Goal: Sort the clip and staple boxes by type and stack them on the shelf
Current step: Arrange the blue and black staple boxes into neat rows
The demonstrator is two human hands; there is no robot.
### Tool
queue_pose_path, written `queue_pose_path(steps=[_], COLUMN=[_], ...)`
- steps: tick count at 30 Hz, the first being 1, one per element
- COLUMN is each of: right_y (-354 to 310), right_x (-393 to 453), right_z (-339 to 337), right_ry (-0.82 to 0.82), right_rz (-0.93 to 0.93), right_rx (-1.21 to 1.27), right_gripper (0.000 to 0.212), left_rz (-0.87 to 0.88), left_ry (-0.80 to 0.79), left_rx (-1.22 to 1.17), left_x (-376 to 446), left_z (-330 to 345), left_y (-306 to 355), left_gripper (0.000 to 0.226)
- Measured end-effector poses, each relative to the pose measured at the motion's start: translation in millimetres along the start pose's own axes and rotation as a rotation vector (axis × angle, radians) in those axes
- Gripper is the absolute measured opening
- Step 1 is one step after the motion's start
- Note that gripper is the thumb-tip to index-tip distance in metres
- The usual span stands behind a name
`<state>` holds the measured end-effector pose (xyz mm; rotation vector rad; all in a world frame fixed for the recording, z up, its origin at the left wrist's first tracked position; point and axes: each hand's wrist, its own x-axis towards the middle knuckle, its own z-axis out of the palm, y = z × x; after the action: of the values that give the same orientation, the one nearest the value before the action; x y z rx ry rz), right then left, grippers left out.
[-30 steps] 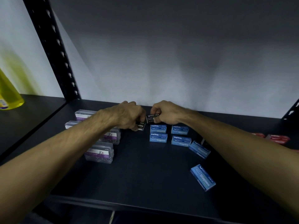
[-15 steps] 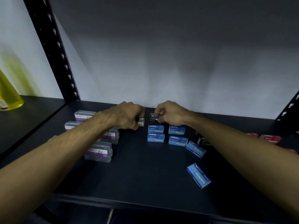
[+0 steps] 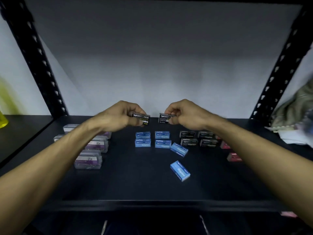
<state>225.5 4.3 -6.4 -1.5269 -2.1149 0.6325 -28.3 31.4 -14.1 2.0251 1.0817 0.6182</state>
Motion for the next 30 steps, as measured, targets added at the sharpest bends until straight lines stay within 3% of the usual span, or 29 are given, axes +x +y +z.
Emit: queue_pose_path(steps=[11, 21, 30], right_y=[41.9, 86.8, 97.5], right_x=[-102.9, -138.9, -127.7], right_z=[-47.8, -30.7, -9.5], right_ry=[0.083, 0.144, 0.128], right_rz=[0.115, 0.181, 0.141], right_rx=[-0.083, -0.220, -0.380], right_gripper=[0.016, 0.016, 0.024], left_rz=[-0.020, 0.046, 0.083], left_ry=[-0.027, 0.062, 0.027], left_rx=[-0.061, 0.271, 0.427], left_x=[8.7, 28.3, 41.8], left_z=[100.4, 171.1, 190.2], left_y=[53.2, 50.4, 40.5], left_gripper=[0.010, 0.025, 0.018])
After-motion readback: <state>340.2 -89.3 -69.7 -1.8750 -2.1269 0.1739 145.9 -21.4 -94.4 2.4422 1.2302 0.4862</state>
